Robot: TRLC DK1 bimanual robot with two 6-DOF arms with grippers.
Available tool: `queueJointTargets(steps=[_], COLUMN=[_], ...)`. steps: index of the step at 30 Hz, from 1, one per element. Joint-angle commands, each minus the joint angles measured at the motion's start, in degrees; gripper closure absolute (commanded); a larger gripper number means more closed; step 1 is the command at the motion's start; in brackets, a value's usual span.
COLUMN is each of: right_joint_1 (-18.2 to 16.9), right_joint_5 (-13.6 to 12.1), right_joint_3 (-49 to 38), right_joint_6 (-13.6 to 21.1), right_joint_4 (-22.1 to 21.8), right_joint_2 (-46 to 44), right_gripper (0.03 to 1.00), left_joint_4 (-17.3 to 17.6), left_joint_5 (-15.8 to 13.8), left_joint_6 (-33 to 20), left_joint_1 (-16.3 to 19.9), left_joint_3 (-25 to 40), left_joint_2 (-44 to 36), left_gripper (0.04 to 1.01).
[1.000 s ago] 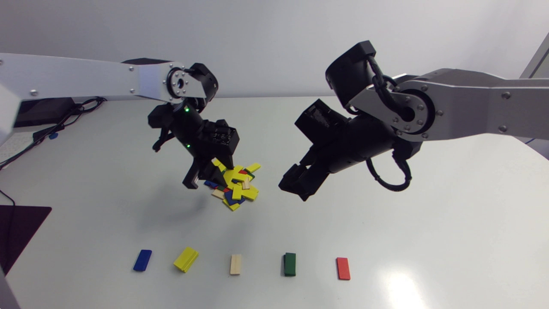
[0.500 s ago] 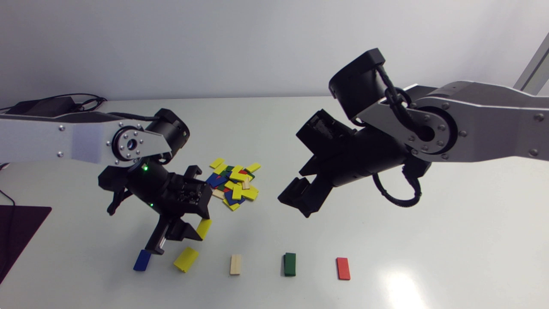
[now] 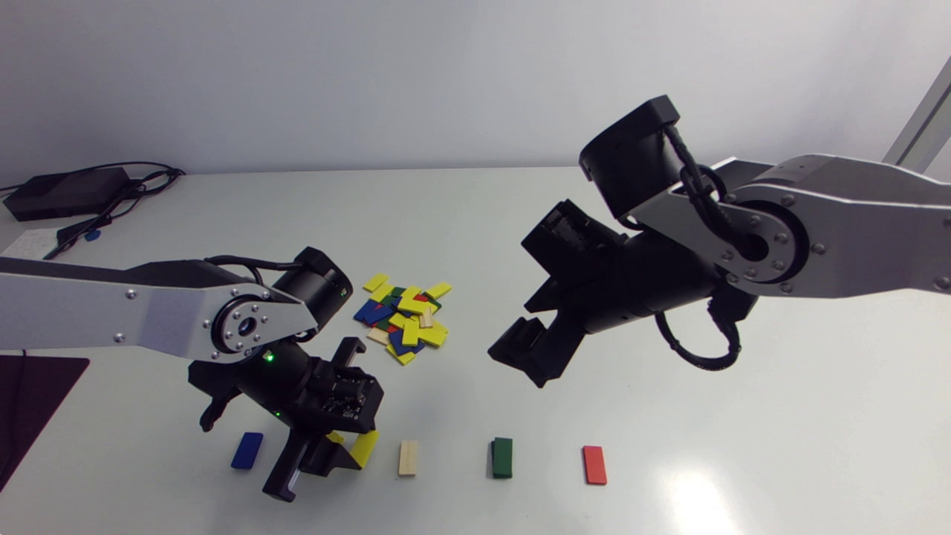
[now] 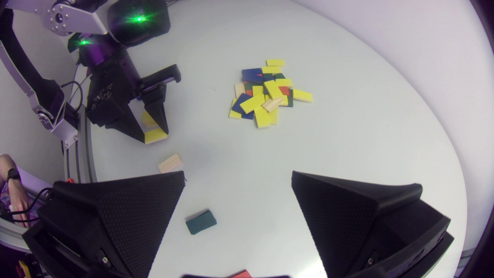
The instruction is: Take domino bricks one by one from the mixed stack on the table and place each onto the existing stack of the same color.
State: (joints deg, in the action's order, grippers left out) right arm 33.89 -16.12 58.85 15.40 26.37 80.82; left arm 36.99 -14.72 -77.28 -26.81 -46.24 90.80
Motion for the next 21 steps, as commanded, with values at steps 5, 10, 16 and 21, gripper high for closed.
queueJointTargets(steps=[5, 10, 16, 21], right_joint_1=[-0.4, -0.5, -0.4, -0.4], right_joint_5=[0.2, 0.1, 0.0, -0.1], right_joint_3=[-1.5, -1.3, -1.7, -2.3], right_joint_6=[-1.0, -0.8, -0.7, -0.7], right_joint_4=[-0.8, -0.9, -1.0, -1.0], right_joint_2=[-0.4, -0.2, -0.3, -0.8], right_gripper=[0.066, 0.066, 0.066, 0.066], left_joint_4=[-2.5, -3.6, -4.4, -5.0], left_joint_5=[-0.1, -0.1, 0.0, 0.1], left_joint_6=[1.3, 2.0, 1.7, 1.4], left_joint_1=[0.2, 0.8, 1.8, 2.5], left_joint_3=[4.0, 6.2, 7.5, 7.3], left_joint_2=[1.4, 1.4, 1.1, 1.3], left_gripper=[0.798, 0.8, 0.8, 0.8])
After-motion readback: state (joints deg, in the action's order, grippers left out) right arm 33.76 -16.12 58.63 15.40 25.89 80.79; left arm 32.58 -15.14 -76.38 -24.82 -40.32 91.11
